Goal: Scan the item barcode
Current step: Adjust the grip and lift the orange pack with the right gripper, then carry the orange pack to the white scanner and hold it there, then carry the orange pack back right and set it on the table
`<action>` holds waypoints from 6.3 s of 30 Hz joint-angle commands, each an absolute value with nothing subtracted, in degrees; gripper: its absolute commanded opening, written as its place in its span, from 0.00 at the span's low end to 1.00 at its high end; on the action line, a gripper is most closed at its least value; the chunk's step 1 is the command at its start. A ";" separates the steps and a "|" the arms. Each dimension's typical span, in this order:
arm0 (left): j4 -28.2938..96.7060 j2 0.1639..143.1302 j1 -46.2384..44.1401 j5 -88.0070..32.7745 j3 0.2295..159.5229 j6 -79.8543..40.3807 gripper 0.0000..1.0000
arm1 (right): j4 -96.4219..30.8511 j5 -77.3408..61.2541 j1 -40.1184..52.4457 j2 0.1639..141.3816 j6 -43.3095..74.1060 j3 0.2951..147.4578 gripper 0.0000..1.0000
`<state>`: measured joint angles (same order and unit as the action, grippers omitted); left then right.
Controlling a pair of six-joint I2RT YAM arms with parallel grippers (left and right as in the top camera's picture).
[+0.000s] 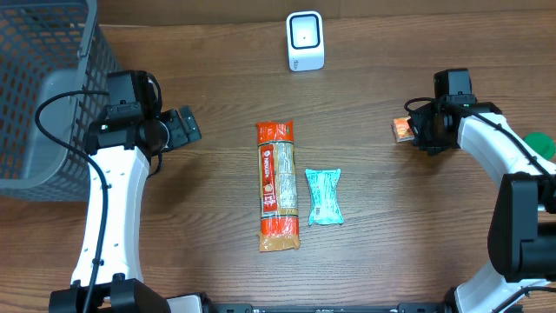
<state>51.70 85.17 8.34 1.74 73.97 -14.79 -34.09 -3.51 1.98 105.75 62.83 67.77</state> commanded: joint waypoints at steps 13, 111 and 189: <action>51.68 85.17 8.23 1.52 74.24 -14.13 1.00 | -33.61 -2.15 2.31 106.04 64.07 67.22 0.30; 51.68 85.17 8.23 1.52 74.24 -14.13 1.00 | -42.61 23.49 26.59 134.28 -26.06 131.63 0.04; 51.68 85.17 8.23 1.50 74.24 -14.13 1.00 | -73.28 10.46 -3.42 115.77 1.34 89.84 0.05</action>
<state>51.68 85.17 8.34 1.74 73.97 -14.79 -76.49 9.04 -2.20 116.03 0.67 93.01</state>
